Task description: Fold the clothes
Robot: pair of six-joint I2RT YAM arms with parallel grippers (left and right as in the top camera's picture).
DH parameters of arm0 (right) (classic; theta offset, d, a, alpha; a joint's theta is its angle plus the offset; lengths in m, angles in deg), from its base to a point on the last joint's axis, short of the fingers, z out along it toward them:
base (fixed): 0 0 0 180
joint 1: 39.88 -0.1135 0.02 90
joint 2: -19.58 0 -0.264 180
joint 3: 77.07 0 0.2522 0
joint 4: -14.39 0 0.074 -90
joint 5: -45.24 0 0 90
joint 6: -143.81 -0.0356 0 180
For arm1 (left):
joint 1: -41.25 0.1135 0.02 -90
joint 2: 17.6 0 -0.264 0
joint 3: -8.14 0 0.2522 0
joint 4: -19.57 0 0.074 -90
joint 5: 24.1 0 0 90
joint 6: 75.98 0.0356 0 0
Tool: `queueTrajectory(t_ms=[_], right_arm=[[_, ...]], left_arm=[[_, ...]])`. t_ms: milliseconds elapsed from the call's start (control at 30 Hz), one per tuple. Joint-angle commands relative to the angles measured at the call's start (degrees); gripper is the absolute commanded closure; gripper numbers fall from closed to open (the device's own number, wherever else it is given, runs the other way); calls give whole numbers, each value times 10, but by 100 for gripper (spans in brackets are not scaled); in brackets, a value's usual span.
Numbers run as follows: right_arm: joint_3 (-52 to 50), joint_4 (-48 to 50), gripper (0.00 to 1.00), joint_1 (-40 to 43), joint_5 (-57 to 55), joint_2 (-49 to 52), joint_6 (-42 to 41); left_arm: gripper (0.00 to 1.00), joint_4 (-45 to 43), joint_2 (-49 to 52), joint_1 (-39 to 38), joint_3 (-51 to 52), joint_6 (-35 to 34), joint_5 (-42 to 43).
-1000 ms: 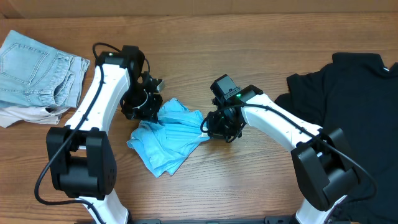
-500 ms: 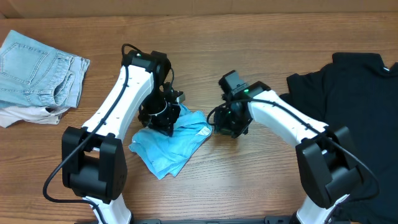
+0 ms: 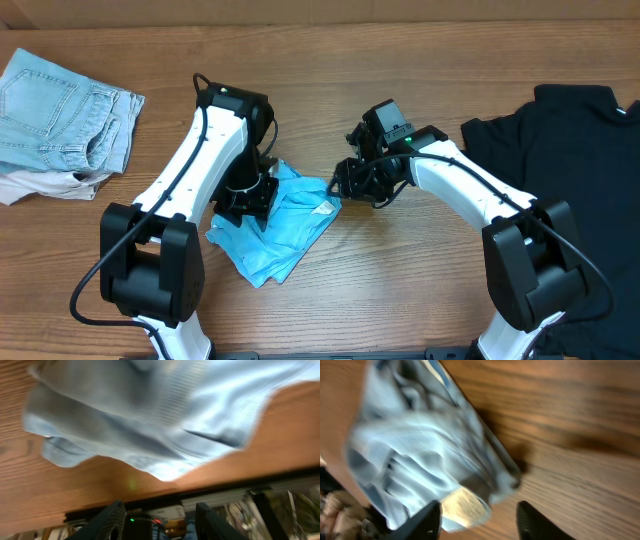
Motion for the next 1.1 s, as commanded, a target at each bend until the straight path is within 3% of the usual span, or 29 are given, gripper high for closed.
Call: queueTrajectory(t_ms=[0, 233, 300, 367, 633, 733, 800, 867, 900, 933, 967, 1067], right_arm=[[12, 18, 37, 0, 12, 1, 21], [4, 23, 37, 0, -12, 1, 17], [2, 26, 41, 0, -11, 2, 14], [2, 27, 41, 0, -11, 7, 3], [2, 35, 41, 0, 30, 50, -14], [2, 48, 57, -2, 50, 54, -14], [2, 60, 80, -3, 49, 54, -14], [2, 58, 89, -3, 24, 54, -31], [2, 53, 91, -2, 5, 54, -46], [2, 43, 95, 1, -23, 54, -73], [2, 34, 96, 5, -40, 54, -99], [2, 26, 96, 16, -26, 54, -105]], left_arm=[[52, -38, -2, 0, 62, -63, -64], [55, -104, -2, 12, 166, -87, -71], [71, -121, -2, 18, 179, -91, -71], [96, -127, -2, 25, 183, -106, -71], [95, -112, -12, 58, 182, -123, -71], [96, -103, -32, 77, 182, -122, -73], [96, -104, -53, 98, 182, -122, -72], [96, -110, -69, 115, 182, -122, -66], [93, -114, -75, 121, 182, -122, -59], [85, -123, -82, 126, 182, -116, -43], [70, -133, -86, 128, 182, -108, -27], [51, -158, -89, 127, 183, -94, -3]])
